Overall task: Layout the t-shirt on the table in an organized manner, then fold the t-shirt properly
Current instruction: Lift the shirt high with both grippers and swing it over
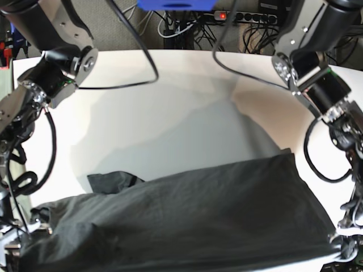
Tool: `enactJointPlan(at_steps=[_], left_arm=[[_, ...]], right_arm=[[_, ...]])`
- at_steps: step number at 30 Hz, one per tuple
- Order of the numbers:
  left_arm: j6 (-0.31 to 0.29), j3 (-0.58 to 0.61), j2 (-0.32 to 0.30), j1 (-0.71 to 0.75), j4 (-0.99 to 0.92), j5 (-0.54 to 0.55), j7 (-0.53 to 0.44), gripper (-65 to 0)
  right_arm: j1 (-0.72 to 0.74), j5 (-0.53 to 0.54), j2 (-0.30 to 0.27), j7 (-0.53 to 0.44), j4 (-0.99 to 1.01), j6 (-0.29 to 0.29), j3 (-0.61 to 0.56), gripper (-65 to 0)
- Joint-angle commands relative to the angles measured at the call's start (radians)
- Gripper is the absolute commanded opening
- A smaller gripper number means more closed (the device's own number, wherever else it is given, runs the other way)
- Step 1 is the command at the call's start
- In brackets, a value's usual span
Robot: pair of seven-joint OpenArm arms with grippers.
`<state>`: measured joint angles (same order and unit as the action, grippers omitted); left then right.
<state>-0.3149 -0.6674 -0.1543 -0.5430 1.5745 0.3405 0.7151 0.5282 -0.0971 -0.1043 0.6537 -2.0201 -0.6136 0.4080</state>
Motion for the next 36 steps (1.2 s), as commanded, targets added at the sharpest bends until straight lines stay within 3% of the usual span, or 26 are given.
enactJointPlan(at_steps=[1,8,15,24,27,36], left_arm=[[0.001,0.001,-0.014,-0.048,0.005,0.01,-0.033,-64.8],[0.001,0.041,-0.014,-0.151,-0.067,0.013,-0.032,-64.8],[0.001,0.054,-0.015,-0.154,-0.01,0.015,-0.032,-64.8],[0.001,0.054,-0.015,-0.182,0.045,0.015,-0.03,-64.8],[0.001,0.053,-0.015,-0.177,0.076,0.015,-0.03,-64.8],[0.003,0.067,-0.012,-0.183,0.057,0.004,0.022,-64.8]], right_arm=[[0.033,0.007,-0.008,-0.028,-0.012,0.011,-0.001,-65.0],[0.094,0.007,-0.015,-0.03,-0.009,0.013,-0.002,-65.0],[0.143,0.007,-0.053,-0.028,-0.011,0.013,0.004,-65.0],[0.201,0.007,-0.061,-0.03,-0.018,0.013,0.004,-65.0],[0.2,0.012,-0.09,-0.03,-0.018,0.013,0.004,-65.0],[0.194,0.013,-0.085,-0.03,0.003,0.013,-0.004,-65.0]])
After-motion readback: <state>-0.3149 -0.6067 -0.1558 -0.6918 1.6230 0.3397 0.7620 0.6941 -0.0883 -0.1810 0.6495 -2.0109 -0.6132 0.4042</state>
